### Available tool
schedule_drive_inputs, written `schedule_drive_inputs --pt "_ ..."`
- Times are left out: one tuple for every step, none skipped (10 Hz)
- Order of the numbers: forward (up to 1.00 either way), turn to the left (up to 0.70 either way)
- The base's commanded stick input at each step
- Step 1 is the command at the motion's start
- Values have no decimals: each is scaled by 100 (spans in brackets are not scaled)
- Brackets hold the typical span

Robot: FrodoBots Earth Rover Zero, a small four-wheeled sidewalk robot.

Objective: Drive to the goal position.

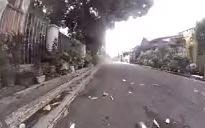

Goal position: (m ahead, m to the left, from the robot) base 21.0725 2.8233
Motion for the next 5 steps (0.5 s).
schedule_drive_inputs --pt "70 0" --pt "70 0" --pt "70 0" --pt "70 0" --pt "70 -4"
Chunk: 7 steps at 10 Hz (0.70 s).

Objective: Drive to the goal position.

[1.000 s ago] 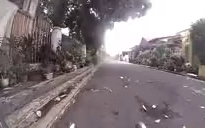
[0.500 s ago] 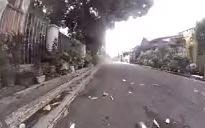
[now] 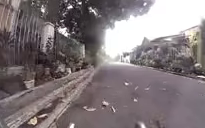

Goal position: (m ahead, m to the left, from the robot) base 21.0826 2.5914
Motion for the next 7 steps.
schedule_drive_inputs --pt "70 -12" --pt "70 -12" --pt "70 0" --pt "70 -1" --pt "70 -10" --pt "70 -13" --pt "70 -14"
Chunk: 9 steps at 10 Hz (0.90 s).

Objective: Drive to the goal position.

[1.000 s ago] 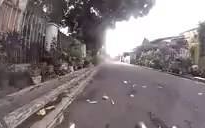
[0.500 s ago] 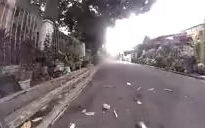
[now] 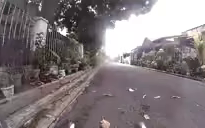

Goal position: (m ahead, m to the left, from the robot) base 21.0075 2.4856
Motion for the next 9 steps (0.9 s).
schedule_drive_inputs --pt "70 -14" --pt "70 -14" --pt "70 -14" --pt "70 -10" --pt "70 -2" --pt "70 0" --pt "70 0" --pt "70 0" --pt "70 0"
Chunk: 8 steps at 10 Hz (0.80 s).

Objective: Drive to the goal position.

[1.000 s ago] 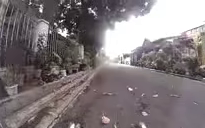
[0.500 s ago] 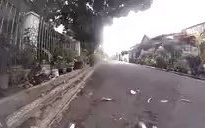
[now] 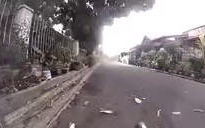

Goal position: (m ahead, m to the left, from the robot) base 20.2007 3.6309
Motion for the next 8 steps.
schedule_drive_inputs --pt "70 0" --pt "70 0" --pt "70 0" --pt "70 0" --pt "70 0" --pt "70 0" --pt "70 0" --pt "70 0"
